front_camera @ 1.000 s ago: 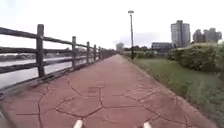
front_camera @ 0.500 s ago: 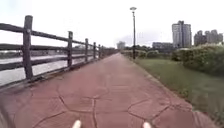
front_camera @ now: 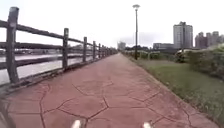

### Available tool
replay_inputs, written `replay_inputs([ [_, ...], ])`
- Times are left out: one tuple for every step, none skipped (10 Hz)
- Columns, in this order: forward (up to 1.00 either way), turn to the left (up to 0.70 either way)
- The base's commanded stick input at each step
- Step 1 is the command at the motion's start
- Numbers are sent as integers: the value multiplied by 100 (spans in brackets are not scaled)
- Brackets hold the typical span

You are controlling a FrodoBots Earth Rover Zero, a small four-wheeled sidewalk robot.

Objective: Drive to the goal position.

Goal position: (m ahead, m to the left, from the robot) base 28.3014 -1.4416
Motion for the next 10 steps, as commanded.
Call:
replay_inputs([
  [85,8],
  [85,8],
  [85,8],
  [85,8],
  [85,8],
  [85,8],
  [85,8],
  [85,8],
  [85,8],
  [85,8],
])
